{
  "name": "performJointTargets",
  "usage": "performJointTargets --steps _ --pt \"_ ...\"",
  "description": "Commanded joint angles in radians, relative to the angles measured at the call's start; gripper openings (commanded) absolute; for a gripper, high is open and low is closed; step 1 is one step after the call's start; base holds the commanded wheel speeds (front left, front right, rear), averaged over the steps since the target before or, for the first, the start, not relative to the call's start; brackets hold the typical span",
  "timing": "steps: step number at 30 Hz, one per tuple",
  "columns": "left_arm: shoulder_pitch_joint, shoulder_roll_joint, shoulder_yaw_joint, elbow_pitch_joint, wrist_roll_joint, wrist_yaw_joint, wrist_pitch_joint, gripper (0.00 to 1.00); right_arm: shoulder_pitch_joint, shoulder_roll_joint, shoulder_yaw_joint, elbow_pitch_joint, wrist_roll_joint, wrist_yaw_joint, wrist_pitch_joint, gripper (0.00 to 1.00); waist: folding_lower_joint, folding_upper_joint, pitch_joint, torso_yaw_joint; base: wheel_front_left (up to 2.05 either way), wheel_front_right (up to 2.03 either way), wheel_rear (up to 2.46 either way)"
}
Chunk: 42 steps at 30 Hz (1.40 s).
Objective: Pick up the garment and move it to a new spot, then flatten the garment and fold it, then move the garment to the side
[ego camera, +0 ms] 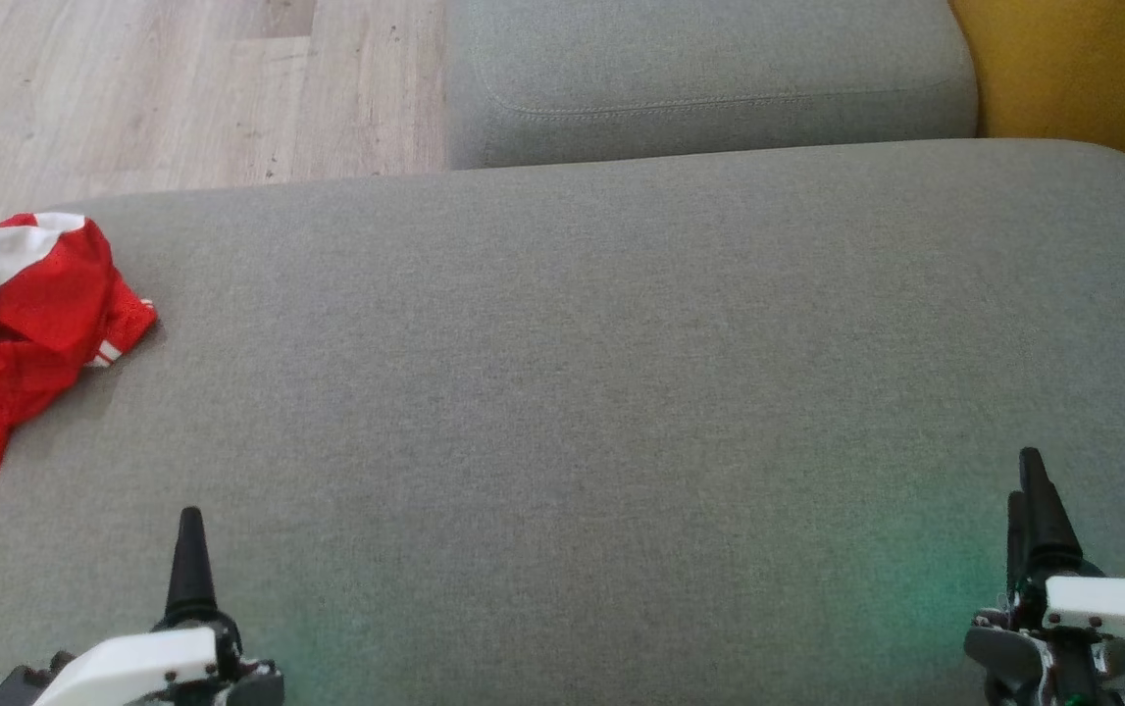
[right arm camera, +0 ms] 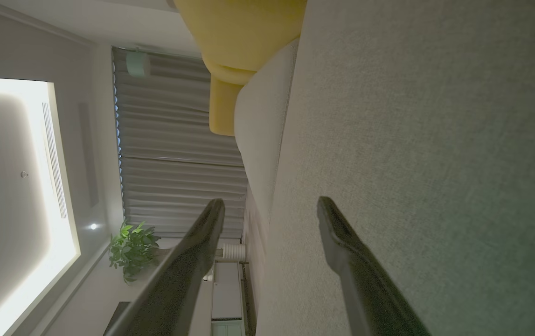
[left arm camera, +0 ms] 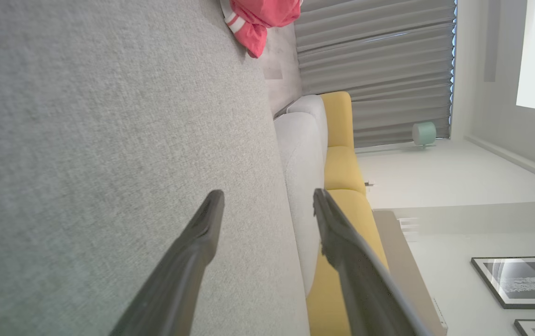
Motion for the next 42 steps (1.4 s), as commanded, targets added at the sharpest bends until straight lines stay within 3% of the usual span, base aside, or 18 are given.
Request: performJointTargets --steps 1,42 --pt "-0.017 0.002 -0.007 -0.047 0.036 0.005 -0.010 1.00 -0.020 -0.004 0.012 -0.045 -0.033 0.002 -0.012 1.00 -0.0001 0.0000 -0.001 0.000 0.00 0.00 0.00" --pt "0.053 0.004 -0.089 -0.101 0.627 0.039 -0.129 1.00 0.021 -0.007 0.129 -0.084 -0.591 0.005 -0.130 1.00 -0.0001 0.0000 -0.022 0.017 0.00 0.00 0.00"
